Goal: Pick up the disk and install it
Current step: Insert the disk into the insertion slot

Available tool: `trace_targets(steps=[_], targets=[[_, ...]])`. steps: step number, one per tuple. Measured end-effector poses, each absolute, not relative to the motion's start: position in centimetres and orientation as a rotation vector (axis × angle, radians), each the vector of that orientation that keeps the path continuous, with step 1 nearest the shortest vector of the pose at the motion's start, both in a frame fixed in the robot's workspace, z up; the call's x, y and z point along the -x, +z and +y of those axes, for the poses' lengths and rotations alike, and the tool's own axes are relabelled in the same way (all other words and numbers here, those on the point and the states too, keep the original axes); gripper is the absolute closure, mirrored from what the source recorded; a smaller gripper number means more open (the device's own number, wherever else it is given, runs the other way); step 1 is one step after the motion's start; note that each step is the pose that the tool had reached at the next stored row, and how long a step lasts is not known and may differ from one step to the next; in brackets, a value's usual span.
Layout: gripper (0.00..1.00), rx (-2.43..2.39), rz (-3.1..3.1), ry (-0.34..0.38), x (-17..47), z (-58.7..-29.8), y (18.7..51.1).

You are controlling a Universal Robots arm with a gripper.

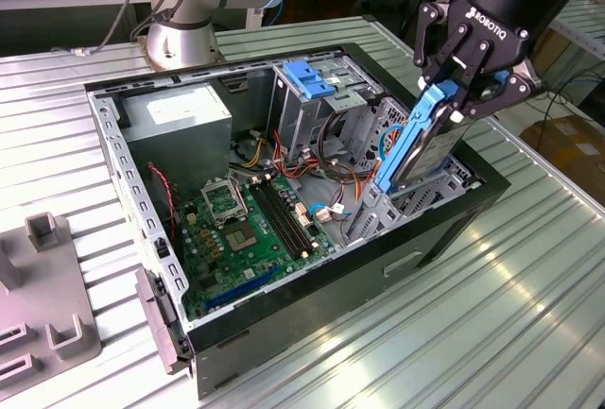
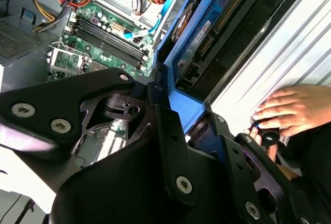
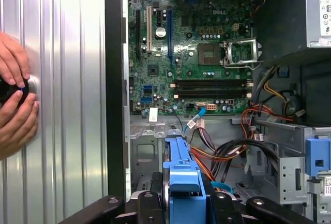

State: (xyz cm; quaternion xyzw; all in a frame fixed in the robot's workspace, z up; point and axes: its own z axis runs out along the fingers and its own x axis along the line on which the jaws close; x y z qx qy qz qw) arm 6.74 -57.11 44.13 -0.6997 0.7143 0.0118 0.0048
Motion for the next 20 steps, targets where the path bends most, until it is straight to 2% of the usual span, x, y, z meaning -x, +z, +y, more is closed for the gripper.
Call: trace_targets(steps=[20], targets=[[0.63, 2.192, 2.237, 0.037, -6.7, -57.1, 42.7]])
